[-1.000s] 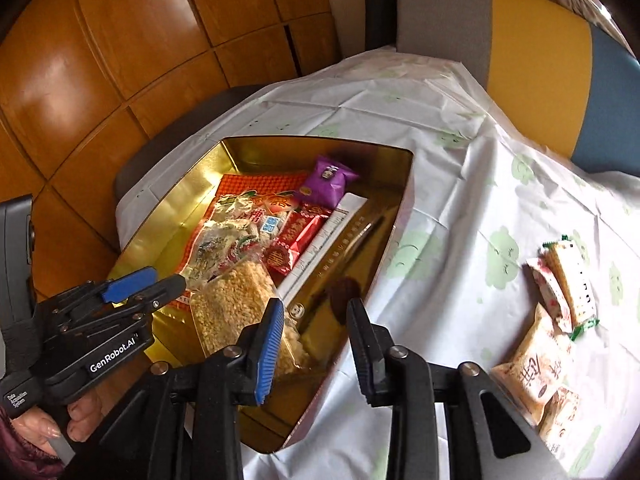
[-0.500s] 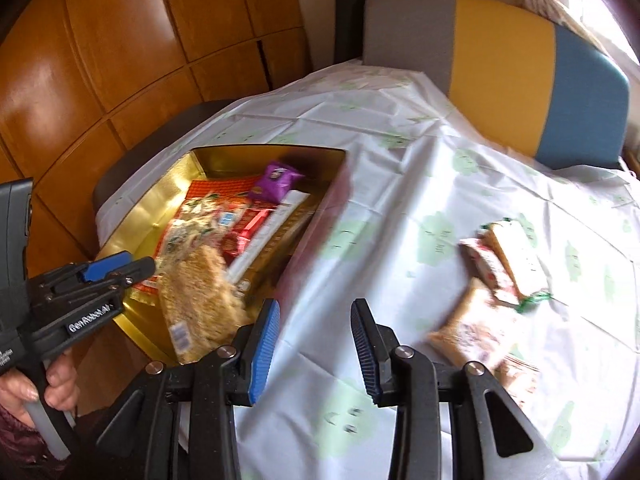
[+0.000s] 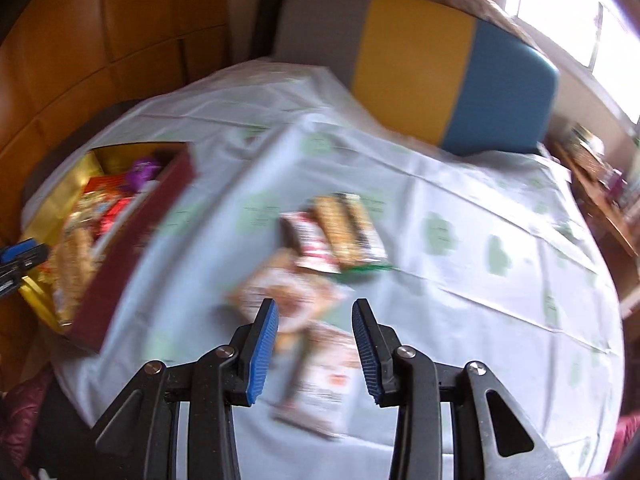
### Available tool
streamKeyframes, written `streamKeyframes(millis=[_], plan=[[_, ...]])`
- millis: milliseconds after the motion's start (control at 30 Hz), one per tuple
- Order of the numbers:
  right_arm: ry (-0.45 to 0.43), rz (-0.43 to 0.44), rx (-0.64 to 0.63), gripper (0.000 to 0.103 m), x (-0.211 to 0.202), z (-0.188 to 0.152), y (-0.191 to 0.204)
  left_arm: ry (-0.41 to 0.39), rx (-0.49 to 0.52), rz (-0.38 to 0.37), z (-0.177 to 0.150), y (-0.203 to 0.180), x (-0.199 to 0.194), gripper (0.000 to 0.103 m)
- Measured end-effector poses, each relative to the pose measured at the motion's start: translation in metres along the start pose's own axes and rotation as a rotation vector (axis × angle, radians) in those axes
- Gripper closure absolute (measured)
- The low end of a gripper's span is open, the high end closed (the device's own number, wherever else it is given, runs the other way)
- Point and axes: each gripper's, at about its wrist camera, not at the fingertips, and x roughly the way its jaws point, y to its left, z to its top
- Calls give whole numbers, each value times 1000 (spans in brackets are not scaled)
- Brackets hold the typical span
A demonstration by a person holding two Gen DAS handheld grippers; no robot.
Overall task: Organize snacks
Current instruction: 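Return the right gripper to the snacks while the left gripper reaches the white packet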
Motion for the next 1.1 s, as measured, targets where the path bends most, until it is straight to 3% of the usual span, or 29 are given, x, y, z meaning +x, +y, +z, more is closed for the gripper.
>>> streamKeyframes(millis=[133, 233, 433, 667, 967, 1100], plan=[[4, -96, 80, 64, 5, -7, -43, -2, 49, -14, 1, -18, -3, 65], [60, -163, 242, 64, 15, -14, -80, 2, 89, -27, 1, -34, -4, 65], [91, -155, 436, 64, 17, -21, -119, 18, 174, -70, 1, -69, -3, 64], [121, -169, 478, 64, 19, -27, -128, 47, 259, -147, 1, -111, -1, 63], [119, -174, 530, 64, 16, -31, -135, 186, 343, -343, -5, -186, 13, 63], [110, -171, 523, 64, 14, -30, -134, 218, 411, -381, -11, -225, 20, 62]])
